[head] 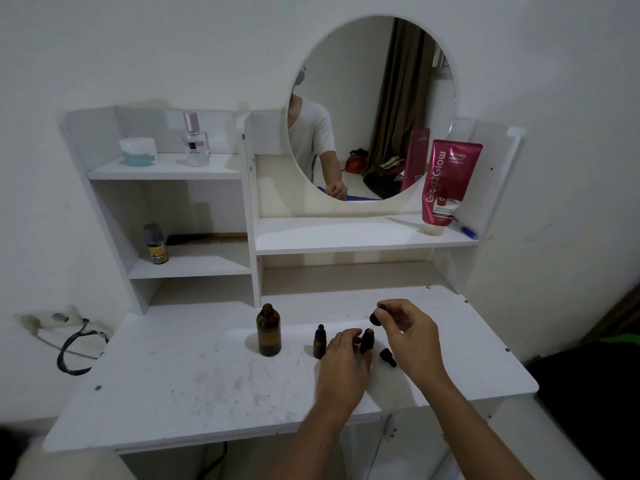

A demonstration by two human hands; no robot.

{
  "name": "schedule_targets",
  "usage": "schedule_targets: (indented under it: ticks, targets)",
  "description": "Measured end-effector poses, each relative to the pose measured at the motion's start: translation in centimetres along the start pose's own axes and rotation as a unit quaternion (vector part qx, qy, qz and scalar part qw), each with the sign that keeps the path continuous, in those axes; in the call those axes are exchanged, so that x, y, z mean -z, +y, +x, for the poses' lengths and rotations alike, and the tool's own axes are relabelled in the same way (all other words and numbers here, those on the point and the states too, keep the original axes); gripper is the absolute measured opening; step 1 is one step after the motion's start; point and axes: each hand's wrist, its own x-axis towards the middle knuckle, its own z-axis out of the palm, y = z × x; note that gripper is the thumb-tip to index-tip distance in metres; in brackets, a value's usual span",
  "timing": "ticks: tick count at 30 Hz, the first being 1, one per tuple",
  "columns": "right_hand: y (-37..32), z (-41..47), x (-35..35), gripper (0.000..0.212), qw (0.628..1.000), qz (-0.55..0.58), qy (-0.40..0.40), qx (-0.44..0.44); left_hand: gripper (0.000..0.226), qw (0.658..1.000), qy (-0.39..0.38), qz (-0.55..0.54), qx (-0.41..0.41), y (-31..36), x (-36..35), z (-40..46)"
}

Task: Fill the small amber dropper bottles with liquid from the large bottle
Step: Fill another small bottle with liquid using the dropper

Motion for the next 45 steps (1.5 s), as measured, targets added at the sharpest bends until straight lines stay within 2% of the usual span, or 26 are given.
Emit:
schedule_targets:
  ticks: [4,7,10,12,15,17,20,26,33,45]
  targets:
    - [-0.8,-0.4,0.2,0.011,1.000,0.015,0.027,0.006,0.053,1.000,-0.021,0.003,0.010,0.0,0.8,-1.4]
    - [-2.2,-0.6,0.5,0.012,0.996,0.019,0.068,0.045,0.057,0.997,-0.049,-0.054,0.027,-0.7,2.4,-2.8]
    - [-4.1,-0.6,0.3,0.014,0.991,0.033,0.099,0.080,0.050,0.993,-0.064,-0.102,0.016,-1.8,5.3,-4.3]
    - [-5.4,-0.6,-0.3,0.014,0.989,0.048,0.101,0.095,0.039,0.991,-0.049,-0.125,0.011,-2.6,7.9,-4.8]
    - [-7.2,-0.9,-2.1,0.015,0.988,0.073,0.079,0.112,0.024,0.991,-0.010,-0.131,0.036,-3.7,11.4,-5.2]
    - [-8.2,-1.2,-3.6,0.015,0.988,0.102,0.051,0.106,0.024,0.991,0.046,-0.103,0.068,-4.6,12.9,-5.0]
    - [-9.3,-1.4,-5.6,0.015,0.986,0.135,0.015,0.094,0.041,0.983,0.122,-0.077,0.114,-5.9,13.6,-4.0]
    - [-10.2,-0.9,-8.5,0.015,0.982,0.179,-0.004,0.063,0.081,0.978,0.106,-0.073,0.162,-6.8,12.9,-0.4]
    - [-10.1,0.0,-10.5,0.016,0.983,0.175,-0.015,0.056,0.049,0.983,0.126,-0.003,0.134,-8.1,12.1,-0.4]
    - [-9.8,0.0,-12.4,0.014,0.990,0.097,-0.059,0.086,0.047,0.985,0.134,0.001,0.112,-8.5,12.1,-0.5]
